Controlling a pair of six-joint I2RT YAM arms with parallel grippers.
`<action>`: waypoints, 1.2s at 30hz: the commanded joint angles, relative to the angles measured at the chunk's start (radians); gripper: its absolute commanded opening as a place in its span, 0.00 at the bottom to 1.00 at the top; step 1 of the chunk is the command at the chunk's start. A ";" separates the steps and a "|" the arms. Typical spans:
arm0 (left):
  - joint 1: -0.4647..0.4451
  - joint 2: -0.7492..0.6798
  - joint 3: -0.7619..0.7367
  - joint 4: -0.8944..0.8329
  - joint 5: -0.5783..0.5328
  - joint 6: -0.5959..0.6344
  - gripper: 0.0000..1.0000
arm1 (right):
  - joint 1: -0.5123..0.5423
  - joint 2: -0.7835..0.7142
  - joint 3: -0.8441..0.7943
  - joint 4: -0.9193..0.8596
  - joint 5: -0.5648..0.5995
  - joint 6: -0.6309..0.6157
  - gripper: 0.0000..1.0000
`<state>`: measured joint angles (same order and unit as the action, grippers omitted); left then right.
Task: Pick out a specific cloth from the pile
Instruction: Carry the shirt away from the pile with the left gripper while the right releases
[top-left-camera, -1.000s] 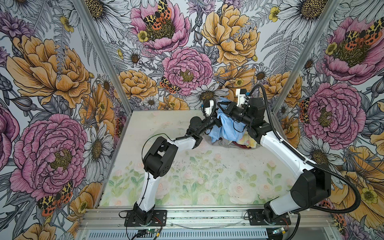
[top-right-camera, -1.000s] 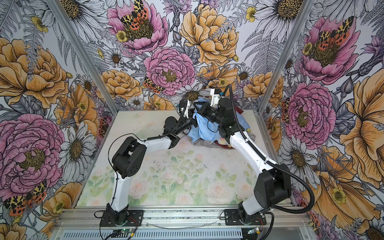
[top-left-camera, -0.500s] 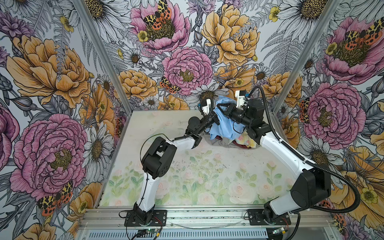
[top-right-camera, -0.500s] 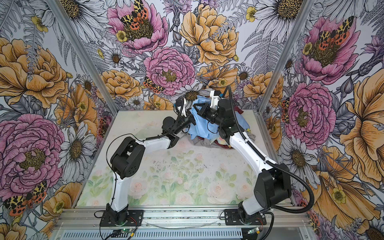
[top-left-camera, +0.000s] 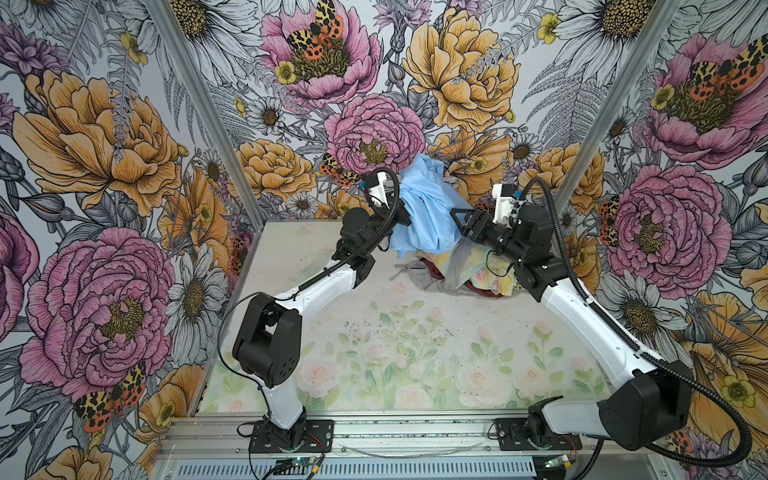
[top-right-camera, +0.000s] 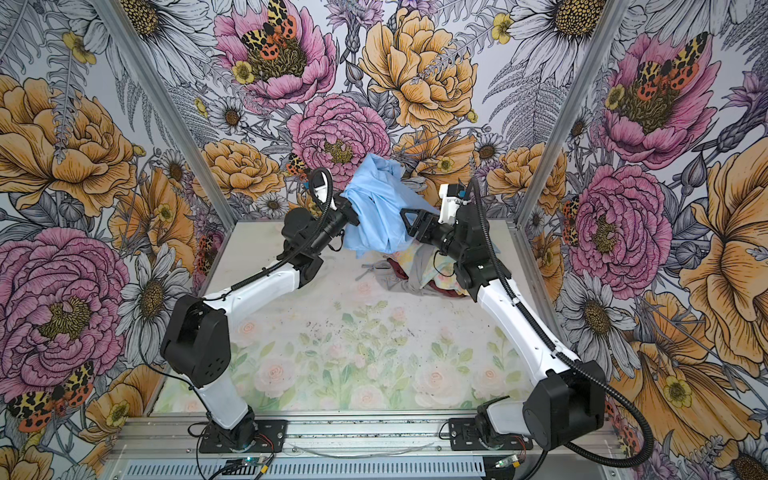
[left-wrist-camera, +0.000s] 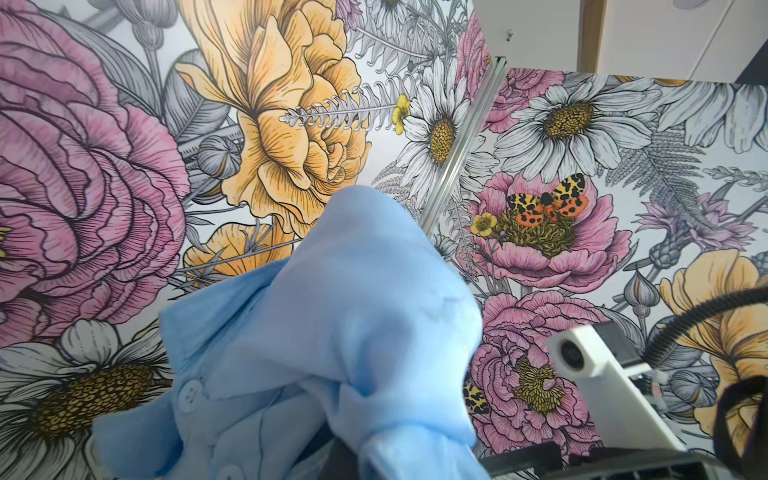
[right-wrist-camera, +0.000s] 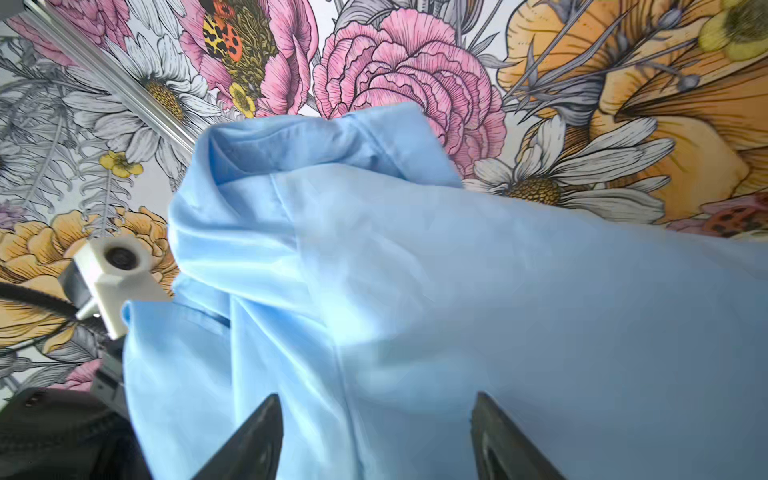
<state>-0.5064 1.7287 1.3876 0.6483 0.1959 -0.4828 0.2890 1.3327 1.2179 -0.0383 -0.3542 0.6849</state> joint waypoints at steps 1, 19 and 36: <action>0.047 -0.061 0.034 -0.198 -0.042 0.034 0.00 | -0.002 -0.045 -0.022 -0.038 0.053 -0.130 0.78; 0.429 -0.365 0.139 -0.787 -0.121 0.146 0.00 | 0.004 -0.088 -0.159 -0.078 0.193 -0.323 0.88; 0.682 -0.361 0.300 -1.079 -0.197 0.279 0.00 | 0.007 -0.065 -0.198 -0.096 0.227 -0.389 0.88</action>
<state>0.1566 1.3643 1.6440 -0.3836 0.0452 -0.2657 0.2893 1.2736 1.0161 -0.1322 -0.1452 0.3191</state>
